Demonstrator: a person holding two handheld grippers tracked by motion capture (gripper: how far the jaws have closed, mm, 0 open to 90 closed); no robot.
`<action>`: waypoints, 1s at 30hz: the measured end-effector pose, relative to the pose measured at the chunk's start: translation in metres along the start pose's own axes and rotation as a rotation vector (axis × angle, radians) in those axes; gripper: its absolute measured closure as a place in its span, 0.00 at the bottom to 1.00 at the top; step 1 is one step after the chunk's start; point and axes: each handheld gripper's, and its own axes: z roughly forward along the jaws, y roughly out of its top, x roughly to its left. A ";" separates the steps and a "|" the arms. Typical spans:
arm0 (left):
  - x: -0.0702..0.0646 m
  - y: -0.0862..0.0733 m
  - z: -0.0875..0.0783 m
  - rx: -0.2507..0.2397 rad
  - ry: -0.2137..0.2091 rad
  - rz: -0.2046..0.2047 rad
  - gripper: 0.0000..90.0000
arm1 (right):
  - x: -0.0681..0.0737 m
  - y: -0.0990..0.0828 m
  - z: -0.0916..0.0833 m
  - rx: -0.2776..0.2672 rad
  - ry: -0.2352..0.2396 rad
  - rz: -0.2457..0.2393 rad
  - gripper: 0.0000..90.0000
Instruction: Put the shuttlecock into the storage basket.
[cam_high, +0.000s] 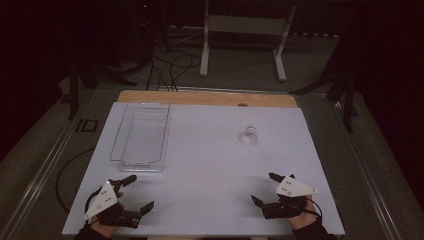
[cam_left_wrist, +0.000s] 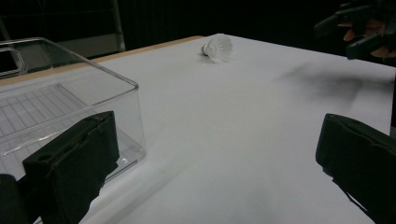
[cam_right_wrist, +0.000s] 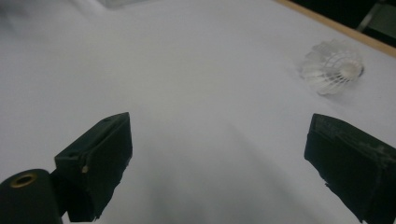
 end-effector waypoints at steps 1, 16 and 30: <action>0.000 0.000 0.000 -0.001 0.000 0.000 0.00 | 0.000 0.001 -0.001 -0.001 -0.004 0.005 0.09; -0.001 0.000 0.000 -0.002 -0.004 0.004 0.00 | -0.005 0.027 -0.013 0.014 -0.031 0.004 0.09; 0.000 0.000 0.000 -0.006 -0.008 -0.003 0.00 | -0.016 0.066 -0.017 0.000 -0.064 -0.025 0.09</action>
